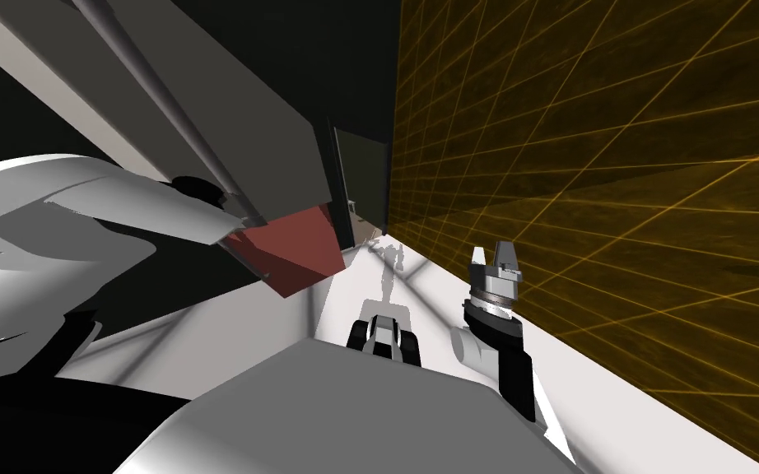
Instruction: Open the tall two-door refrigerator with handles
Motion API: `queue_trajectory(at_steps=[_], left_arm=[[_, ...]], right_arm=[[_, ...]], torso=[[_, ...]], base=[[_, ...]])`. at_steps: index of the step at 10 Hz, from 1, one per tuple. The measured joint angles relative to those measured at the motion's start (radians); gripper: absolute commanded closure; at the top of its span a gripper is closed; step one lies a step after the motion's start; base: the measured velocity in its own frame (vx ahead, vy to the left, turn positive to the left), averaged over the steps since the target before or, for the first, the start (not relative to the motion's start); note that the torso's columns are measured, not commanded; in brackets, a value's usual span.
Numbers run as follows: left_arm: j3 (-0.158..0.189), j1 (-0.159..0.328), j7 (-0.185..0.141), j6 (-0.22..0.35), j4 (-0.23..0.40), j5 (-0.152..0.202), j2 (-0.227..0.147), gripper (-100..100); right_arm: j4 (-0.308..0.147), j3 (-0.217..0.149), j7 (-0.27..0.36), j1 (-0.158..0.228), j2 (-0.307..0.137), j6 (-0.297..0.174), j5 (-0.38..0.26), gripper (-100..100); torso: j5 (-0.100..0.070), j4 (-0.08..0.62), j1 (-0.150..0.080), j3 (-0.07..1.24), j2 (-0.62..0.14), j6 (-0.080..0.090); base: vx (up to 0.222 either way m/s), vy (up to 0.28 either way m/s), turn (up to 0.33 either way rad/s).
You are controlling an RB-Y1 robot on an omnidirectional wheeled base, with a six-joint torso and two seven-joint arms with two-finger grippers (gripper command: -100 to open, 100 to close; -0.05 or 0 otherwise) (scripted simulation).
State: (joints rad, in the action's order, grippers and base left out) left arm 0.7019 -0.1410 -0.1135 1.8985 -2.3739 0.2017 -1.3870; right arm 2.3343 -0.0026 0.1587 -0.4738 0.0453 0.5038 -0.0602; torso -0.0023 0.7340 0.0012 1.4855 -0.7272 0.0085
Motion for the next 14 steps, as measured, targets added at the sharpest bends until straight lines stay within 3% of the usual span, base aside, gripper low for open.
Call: queue_trajectory(at_steps=[4,5,8,11,12,14], left_arm=[[0.005,-0.026,-0.015,0.034,0.030,-0.035,-0.016,100],[0.006,-0.036,-0.020,0.041,0.038,-0.050,-0.022,-100],[0.050,-0.007,0.015,0.064,0.067,0.004,-0.068,-100],[0.099,0.026,0.052,0.090,0.099,0.060,-0.117,-100],[0.103,0.027,0.057,0.094,0.100,0.062,-0.119,0],[0.103,0.027,0.056,0.094,0.100,0.061,-0.119,0]], right_arm=[[0.000,0.000,0.000,0.000,0.000,0.000,0.000,0],[0.000,0.000,0.000,0.000,0.000,0.000,0.000,0],[0.000,0.000,0.000,0.000,-0.001,0.000,0.000,0],[0.000,0.000,0.000,0.000,-0.001,0.000,0.000,0],[0.000,0.000,0.000,0.000,0.000,0.000,0.000,0],[0.000,0.000,0.000,0.000,0.000,0.000,0.000,0]], torso=[[-0.001,0.001,0.000,0.000,0.000,-0.001],[-0.001,0.000,-0.003,0.000,0.000,-0.002],[0.006,0.005,0.012,-0.009,-0.012,-0.008],[0.000,0.003,-0.004,-0.006,-0.007,-0.007],[0.000,0.002,-0.006,-0.007,-0.007,-0.006],[0.002,0.003,-0.003,-0.008,-0.009,-0.007]], base=[[0.136,-0.248,0.051],[0.065,-0.117,0.033],[-0.014,0.044,-0.012],[0.010,0.023,0.016],[-0.004,0.008,0.010],[0.000,0.000,0.000]])
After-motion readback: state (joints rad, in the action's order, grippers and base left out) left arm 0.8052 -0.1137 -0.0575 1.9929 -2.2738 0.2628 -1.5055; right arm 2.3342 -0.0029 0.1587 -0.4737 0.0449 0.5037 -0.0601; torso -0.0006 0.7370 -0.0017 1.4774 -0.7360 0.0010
